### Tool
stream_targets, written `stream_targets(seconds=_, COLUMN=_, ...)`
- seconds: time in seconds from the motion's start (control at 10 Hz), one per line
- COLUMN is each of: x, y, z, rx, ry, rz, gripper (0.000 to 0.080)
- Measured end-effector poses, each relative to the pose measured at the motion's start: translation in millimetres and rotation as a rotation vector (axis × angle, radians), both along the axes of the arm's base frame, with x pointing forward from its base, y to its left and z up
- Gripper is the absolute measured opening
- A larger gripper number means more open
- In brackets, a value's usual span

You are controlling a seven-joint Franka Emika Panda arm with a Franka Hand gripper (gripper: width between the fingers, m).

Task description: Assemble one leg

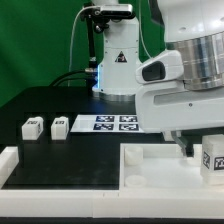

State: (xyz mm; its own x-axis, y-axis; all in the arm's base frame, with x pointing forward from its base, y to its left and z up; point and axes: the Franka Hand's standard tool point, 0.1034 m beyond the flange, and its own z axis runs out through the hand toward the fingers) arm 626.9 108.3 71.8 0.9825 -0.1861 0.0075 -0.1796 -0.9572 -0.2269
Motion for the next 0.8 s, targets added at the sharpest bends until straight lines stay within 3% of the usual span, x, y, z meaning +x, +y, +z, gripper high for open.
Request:
stream_targets(seconds=0.3, x=-0.7, y=0.0, z=-2.0, rx=0.001, ry=0.002, rz=0.003, gripper=0.0626)
stream_targets(seconds=0.4, x=-0.8, y=0.2, z=-2.3, rx=0.003, ry=0.005, rz=-0.011, gripper=0.0451)
stream_targets(seconds=0.5, x=-1.1, y=2.1, z=-2.3, rx=0.017, ry=0.033, rz=-0.130, gripper=0.0451)
stream_targets(seconds=0.6, x=-1.4, y=1.2, z=-2.7, rx=0.022, ry=0.054, rz=-0.217, gripper=0.0295)
stream_targets(seconds=0.8, x=-1.1, y=0.6, z=-3.2, rx=0.038, ry=0.110, rz=-0.455, gripper=0.0297)
